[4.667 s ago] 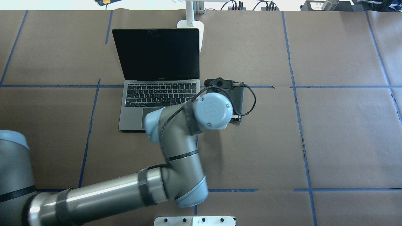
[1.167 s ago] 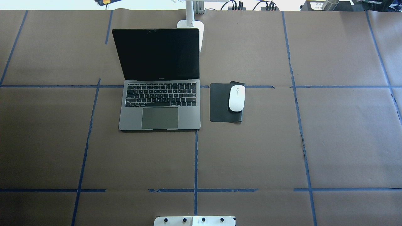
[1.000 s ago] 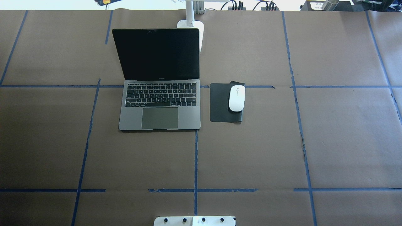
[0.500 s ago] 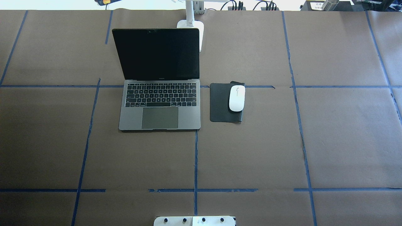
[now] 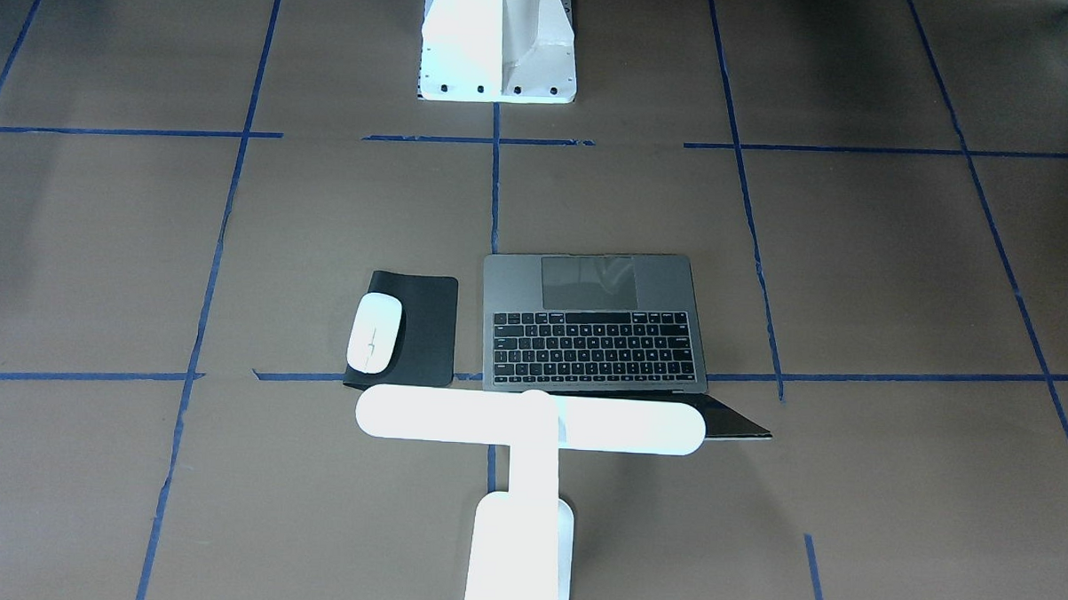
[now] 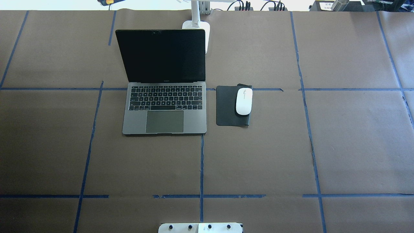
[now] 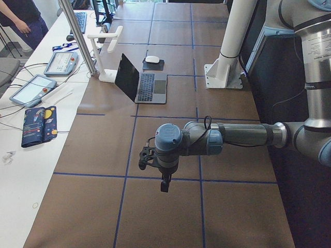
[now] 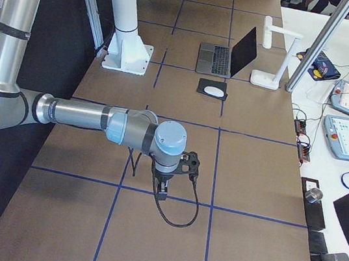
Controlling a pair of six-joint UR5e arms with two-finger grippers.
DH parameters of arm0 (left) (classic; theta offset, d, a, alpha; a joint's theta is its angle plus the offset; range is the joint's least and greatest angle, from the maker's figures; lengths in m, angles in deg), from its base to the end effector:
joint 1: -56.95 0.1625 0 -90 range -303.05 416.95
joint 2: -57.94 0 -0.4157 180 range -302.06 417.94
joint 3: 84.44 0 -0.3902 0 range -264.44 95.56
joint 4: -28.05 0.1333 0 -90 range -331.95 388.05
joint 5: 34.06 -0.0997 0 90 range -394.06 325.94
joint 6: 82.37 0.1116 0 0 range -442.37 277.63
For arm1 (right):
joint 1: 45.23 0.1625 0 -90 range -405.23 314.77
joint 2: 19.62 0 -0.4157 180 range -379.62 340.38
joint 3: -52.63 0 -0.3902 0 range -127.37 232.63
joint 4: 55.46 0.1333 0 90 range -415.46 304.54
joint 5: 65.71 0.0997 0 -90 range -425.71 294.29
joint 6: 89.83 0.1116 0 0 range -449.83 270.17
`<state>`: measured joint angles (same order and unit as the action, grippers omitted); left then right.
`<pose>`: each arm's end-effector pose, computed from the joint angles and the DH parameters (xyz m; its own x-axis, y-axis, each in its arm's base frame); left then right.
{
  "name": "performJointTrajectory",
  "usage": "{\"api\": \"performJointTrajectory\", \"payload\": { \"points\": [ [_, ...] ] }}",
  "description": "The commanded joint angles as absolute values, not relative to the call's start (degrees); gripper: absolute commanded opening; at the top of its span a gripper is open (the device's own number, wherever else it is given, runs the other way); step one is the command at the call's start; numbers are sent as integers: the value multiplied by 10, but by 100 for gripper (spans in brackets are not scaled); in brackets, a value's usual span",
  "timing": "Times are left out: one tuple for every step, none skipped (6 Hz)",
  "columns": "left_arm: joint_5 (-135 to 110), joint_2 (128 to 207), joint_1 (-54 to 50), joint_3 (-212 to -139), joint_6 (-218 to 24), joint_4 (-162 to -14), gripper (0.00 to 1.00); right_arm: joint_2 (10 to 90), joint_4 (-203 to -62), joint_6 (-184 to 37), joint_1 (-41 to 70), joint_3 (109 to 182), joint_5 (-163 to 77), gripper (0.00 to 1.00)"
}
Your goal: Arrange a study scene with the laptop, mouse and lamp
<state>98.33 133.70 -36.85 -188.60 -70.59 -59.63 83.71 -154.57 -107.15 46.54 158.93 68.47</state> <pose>-0.0834 -0.3794 0.6525 0.7331 0.1280 -0.6679 -0.0852 0.9917 0.0965 0.0674 -0.3825 0.6370 0.6913 -0.2036 0.6933 0.1834 0.9775 0.1042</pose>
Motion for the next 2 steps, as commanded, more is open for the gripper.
{"api": "performJointTrajectory", "payload": {
  "points": [
    [986, 1327, -367, -1888, -706, -597, 100, 837, -1545, -1071, 445, 1590, 685, 100],
    [987, 1326, -367, -1888, -706, -596, 100, 837, -1545, -1071, 444, 1590, 685, 100]
  ]
}}
